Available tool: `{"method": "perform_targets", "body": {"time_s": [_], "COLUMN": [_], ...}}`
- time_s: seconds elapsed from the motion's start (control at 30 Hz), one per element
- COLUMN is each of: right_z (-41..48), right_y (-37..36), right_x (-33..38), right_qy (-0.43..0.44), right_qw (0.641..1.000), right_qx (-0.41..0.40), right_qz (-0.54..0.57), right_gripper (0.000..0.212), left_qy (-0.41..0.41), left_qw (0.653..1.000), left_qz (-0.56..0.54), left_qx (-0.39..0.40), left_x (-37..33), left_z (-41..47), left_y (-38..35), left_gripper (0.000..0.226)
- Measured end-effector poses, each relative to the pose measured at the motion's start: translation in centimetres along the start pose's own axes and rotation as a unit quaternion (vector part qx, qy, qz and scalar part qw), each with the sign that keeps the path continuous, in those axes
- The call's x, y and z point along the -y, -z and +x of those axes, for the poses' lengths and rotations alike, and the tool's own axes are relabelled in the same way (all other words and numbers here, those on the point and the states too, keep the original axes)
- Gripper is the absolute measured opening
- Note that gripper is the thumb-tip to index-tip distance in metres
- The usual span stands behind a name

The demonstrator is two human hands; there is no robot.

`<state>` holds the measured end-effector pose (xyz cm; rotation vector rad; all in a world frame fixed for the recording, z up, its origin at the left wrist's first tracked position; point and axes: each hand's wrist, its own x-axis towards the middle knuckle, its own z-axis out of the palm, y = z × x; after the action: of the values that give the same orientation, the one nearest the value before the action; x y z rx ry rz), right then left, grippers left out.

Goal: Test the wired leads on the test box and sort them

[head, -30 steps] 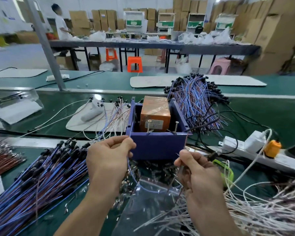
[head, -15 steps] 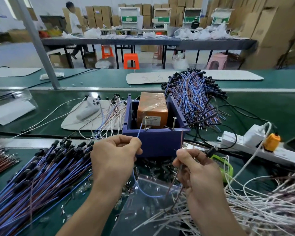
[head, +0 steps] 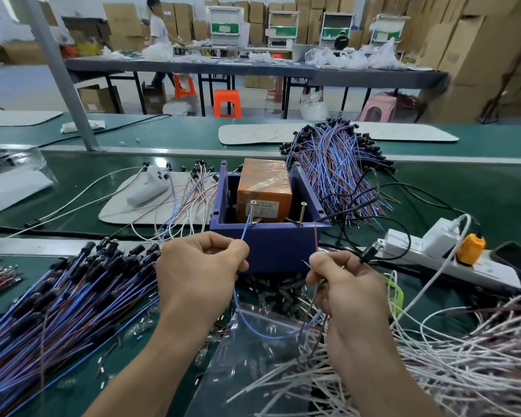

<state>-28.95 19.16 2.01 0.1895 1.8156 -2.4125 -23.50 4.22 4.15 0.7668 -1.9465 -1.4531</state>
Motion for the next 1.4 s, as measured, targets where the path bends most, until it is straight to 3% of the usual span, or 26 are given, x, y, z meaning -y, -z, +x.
{"method": "perform_targets", "body": {"time_s": [0.27, 0.63, 0.87, 1.4], "right_z": [0.5, 1.1, 1.2, 1.4], "right_y": [0.1, -0.4, -0.5, -0.7], "right_x": [0.5, 0.7, 1.1, 1.7], "right_qy": [-0.006, 0.004, -0.002, -0.008], "right_qw": [1.0, 0.999, 0.999, 0.999], "right_qx": [-0.013, -0.03, -0.031, -0.03], "right_qz": [0.005, -0.043, -0.028, -0.012], "right_gripper": [0.017, 0.026, 0.024, 0.035], "left_qy": [-0.001, 0.009, 0.039, -0.003], "left_qw": [0.999, 1.0, 0.998, 1.0], "left_qz": [0.003, 0.008, 0.002, -0.023], "left_qx": [0.038, 0.028, -0.044, 0.013], "left_x": [0.0, 0.0, 0.3, 0.5], "left_z": [0.0, -0.1, -0.1, -0.6], "left_y": [0.0, -0.1, -0.4, -0.8], "left_gripper": [0.023, 0.025, 0.023, 0.027]}}
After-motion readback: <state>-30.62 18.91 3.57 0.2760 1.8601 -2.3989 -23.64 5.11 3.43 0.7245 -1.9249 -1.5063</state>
